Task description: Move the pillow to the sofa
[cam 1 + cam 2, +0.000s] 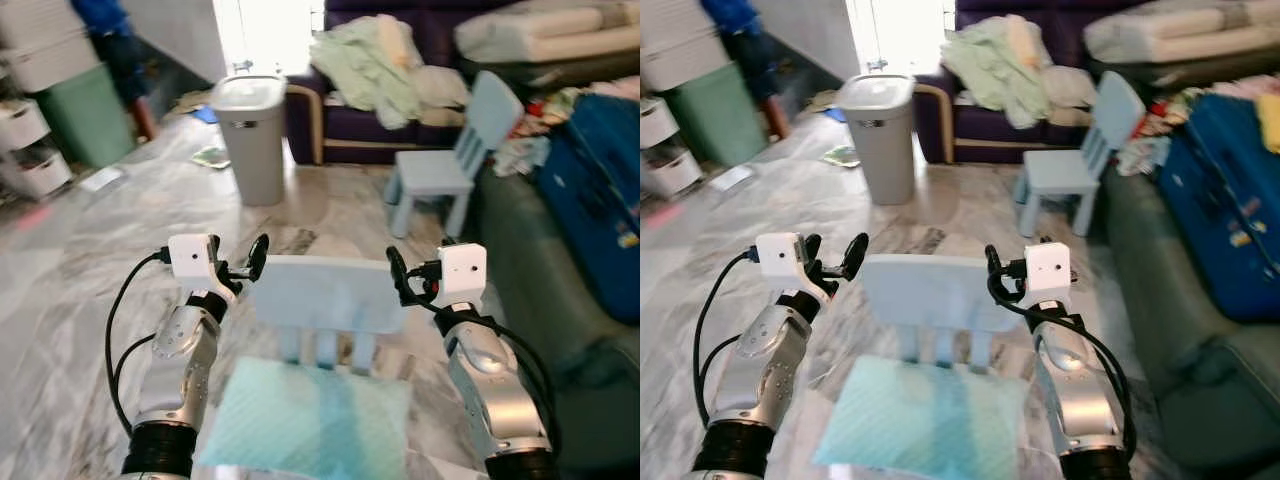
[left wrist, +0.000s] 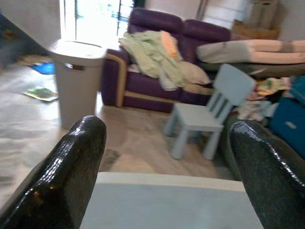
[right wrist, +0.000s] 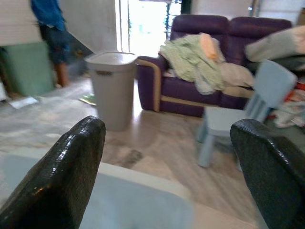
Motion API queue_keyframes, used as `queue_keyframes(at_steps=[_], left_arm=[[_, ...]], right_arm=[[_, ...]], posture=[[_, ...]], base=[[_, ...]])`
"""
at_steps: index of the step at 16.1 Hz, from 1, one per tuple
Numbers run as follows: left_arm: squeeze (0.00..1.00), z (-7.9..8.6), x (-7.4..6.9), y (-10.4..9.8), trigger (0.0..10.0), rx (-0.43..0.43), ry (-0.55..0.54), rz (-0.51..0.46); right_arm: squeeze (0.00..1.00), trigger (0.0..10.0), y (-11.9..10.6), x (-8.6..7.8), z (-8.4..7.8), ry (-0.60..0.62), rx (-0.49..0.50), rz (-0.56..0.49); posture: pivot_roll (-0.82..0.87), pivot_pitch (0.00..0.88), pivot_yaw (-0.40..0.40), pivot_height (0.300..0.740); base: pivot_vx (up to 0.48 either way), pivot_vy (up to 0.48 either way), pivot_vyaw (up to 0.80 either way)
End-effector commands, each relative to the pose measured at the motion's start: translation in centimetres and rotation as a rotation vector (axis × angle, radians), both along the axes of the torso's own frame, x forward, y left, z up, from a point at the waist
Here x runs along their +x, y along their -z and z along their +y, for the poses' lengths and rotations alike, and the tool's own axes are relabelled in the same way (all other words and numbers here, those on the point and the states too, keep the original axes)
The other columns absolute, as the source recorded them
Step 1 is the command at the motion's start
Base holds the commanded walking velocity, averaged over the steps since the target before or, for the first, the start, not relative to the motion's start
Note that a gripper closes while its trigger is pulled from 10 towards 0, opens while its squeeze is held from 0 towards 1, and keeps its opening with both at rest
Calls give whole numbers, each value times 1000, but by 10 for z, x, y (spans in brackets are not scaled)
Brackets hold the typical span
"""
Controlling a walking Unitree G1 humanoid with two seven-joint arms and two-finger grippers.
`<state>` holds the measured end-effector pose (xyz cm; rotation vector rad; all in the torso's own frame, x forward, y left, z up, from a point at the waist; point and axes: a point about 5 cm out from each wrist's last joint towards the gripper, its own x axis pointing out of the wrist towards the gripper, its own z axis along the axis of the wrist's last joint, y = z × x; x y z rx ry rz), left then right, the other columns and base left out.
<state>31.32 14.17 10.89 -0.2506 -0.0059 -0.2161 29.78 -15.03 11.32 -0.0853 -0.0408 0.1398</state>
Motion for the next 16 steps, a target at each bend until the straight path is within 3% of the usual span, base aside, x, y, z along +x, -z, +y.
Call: queue_keyframes(at_steps=[1, 8, 13, 16], left_arm=[[0, -3, 0, 0, 10000, 7, 17, 5], [0, 5, -4, 10, 10000, 59, -25, 52], [0, 24, -19, 38, 10000, 135, -48, 163], [0, 25, -28, 44, 10000, 166, -14, 190]], right_arm=[[0, 10000, -3, 0, -2, 8, 4, -9], [0, 10000, -1, -2, 0, -5, 7, 3], [0, 10000, 7, -8, 5, -52, 33, 47], [0, 10000, 14, -15, 3, -65, 35, 87]], posture=[[-94, 0, 34, 740], [-88, 0, 30, 740], [-69, 3, 17, 740], [-67, 17, 12, 740]], base=[[0, 0, 0], [0, 0, 0], [0, 0, 0], [0, 0, 0]])
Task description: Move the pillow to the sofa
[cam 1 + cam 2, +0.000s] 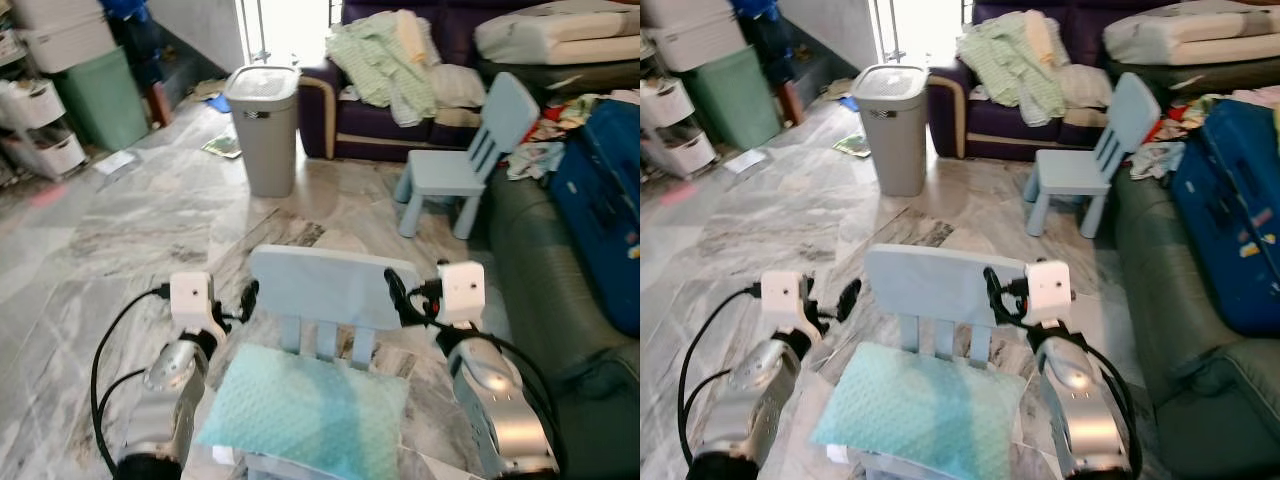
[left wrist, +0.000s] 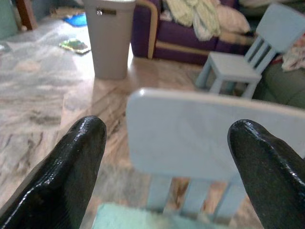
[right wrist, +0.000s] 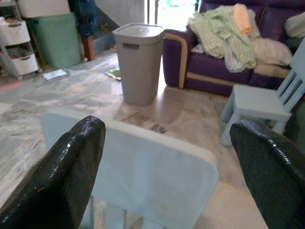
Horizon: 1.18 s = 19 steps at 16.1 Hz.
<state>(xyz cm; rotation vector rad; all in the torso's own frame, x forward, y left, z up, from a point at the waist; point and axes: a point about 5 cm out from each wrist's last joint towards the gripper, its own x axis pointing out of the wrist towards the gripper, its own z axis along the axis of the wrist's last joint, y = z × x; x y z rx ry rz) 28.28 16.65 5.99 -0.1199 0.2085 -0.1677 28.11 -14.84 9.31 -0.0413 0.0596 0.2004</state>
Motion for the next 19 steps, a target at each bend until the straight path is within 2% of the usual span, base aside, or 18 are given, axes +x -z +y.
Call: queue_keyframes(at_steps=[1, 2, 4, 5, 8, 13, 19], left_arm=[[0, 1, -5, -1, 10000, 34, 42, -4], [0, 3, -15, 3, 10000, 62, 78, 10], [0, 5, -23, 8, 10000, 82, 92, 28], [0, 6, -31, 10, 10000, 104, 115, 47], [0, 5, -37, 9, 10000, 143, 170, 50], [0, 6, -34, 3, 10000, 156, 203, 51], [0, 0, -34, 1, 10000, 135, 197, 38]], right_arm=[[0, 10000, -1, -4, -4, -4, 7, 8], [0, 10000, 3, -12, -12, 9, 7, 27], [0, 10000, 5, -18, -18, 17, -2, 39], [0, 10000, 8, -23, -26, 47, -9, 53], [0, 10000, 13, -27, -35, 107, -14, 76], [0, 10000, 13, -34, -35, 134, -11, 84], [0, 10000, 8, -27, -37, 133, -18, 73]], posture=[[-64, 32, 7, 740], [-61, 44, 3, 740], [-55, 60, -1, 740], [-48, 70, 0, 740], [-41, 86, 15, 740], [-44, 101, 34, 740], [-49, 98, 25, 740]], base=[[0, 0, 0], [0, 0, 0], [0, 0, 0], [0, 0, 0], [0, 0, 0], [0, 0, 0], [0, 0, 0]])
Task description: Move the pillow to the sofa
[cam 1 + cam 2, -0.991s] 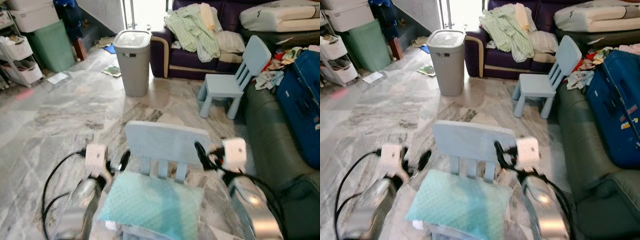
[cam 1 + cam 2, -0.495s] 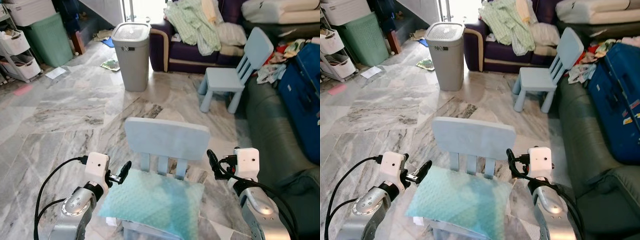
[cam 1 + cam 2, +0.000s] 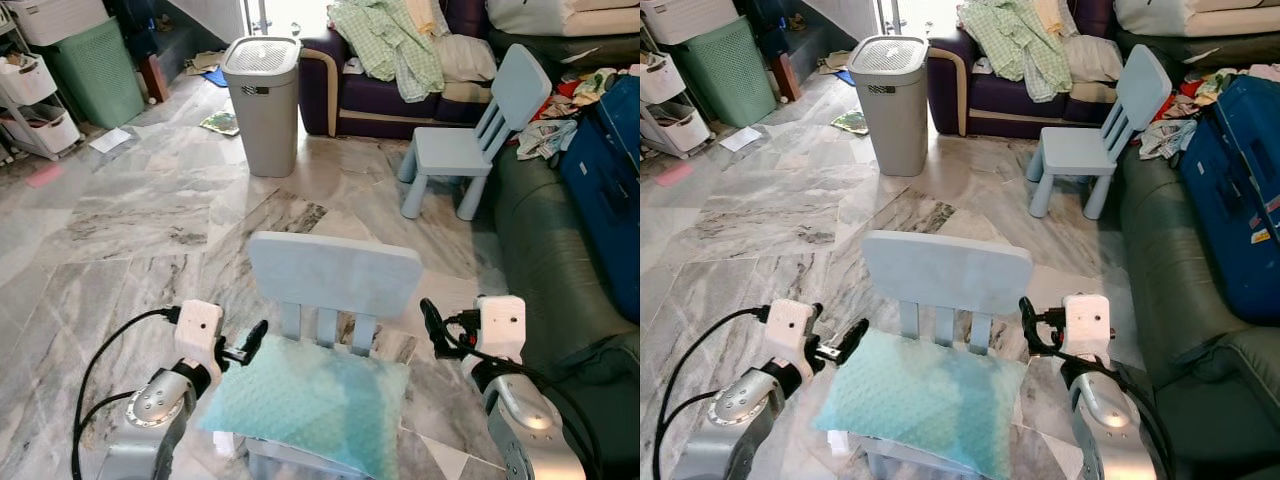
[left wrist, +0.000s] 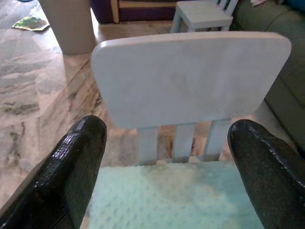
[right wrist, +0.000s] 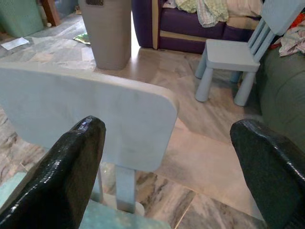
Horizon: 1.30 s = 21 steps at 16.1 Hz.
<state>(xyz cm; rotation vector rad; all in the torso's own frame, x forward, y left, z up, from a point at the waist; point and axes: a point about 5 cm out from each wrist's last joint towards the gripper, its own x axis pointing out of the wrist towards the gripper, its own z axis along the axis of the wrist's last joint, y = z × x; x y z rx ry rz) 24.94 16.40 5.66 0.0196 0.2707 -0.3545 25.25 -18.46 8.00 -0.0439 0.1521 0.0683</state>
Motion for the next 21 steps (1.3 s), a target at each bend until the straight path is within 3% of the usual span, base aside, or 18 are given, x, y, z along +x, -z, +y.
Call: queue_keyframes(at_steps=[1, 8, 21], left_arm=[[0, 2, -1, -2, 10000, 12, -6, -4], [0, 4, 2, -4, 10000, 17, -11, -8], [0, 2, 2, -3, 10000, 16, -8, -6]], right_arm=[[0, 10000, -6, 2, -1, -3, -4, -17], [0, 10000, -6, 3, 6, -27, 1, -13], [0, 10000, -6, 4, 9, -44, 3, -12]], posture=[[-49, 98, 25, 740], [-51, 99, 23, 740], [-52, 106, 20, 616]], base=[[0, 0, 0], [0, 0, 0], [0, 0, 0]])
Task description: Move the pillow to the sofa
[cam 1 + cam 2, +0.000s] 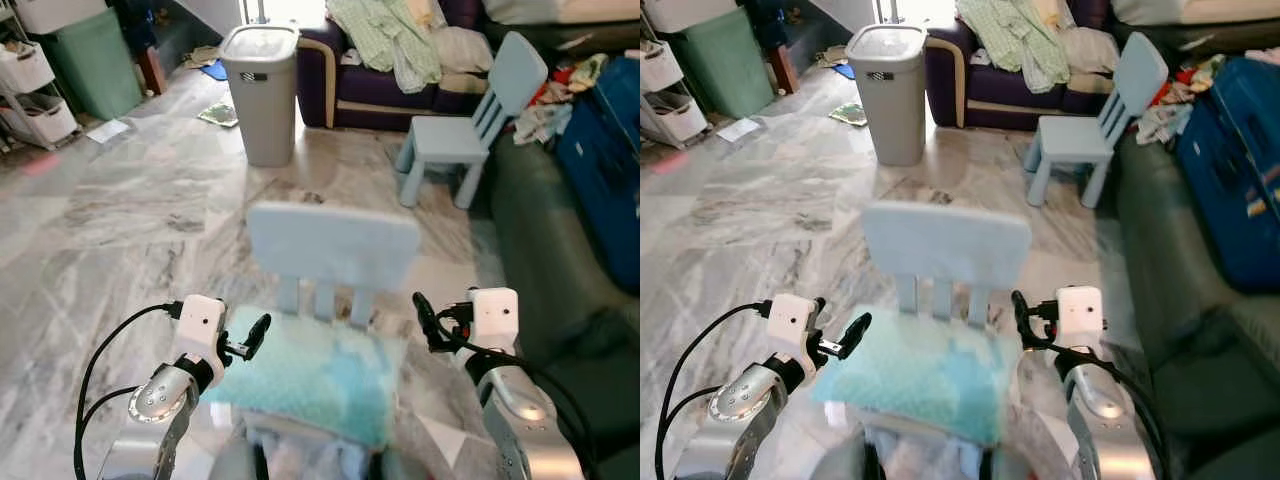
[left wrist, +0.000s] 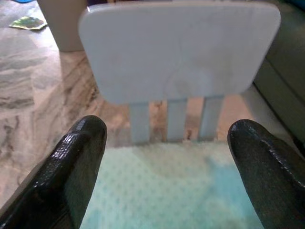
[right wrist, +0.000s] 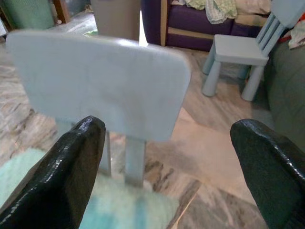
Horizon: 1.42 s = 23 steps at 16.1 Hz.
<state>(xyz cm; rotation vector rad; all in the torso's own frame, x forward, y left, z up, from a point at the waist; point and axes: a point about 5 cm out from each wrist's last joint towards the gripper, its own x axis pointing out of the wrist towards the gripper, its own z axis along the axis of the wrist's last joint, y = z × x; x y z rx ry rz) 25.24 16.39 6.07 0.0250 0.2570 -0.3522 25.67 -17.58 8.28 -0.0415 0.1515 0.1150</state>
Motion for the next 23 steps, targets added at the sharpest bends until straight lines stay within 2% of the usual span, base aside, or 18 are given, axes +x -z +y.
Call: queue_keyframes(at_steps=[1, 13, 17, 23], left_arm=[[0, 2, -1, 1, 10000, 12, -6, 9], [0, 5, 1, 0, 10000, 39, -47, 15], [0, 9, 1, 2, 10000, 76, -88, 16], [0, 44, 15, -10, 10000, 141, -314, -47]], right_arm=[[0, 10000, -4, 0, 0, 1, -3, -12], [0, 10000, -5, 6, 3, -10, -6, -19], [0, 10000, -5, 8, 4, -16, -6, -23], [0, 10000, -12, 16, 6, -28, -8, -48]], posture=[[-52, 106, 20, 606], [-46, 110, 18, 501], [-44, 111, 17, 477], [-40, 106, 13, 477]], base=[[0, 0, 0], [0, 0, 0], [0, 0, 0], [0, 0, 0]])
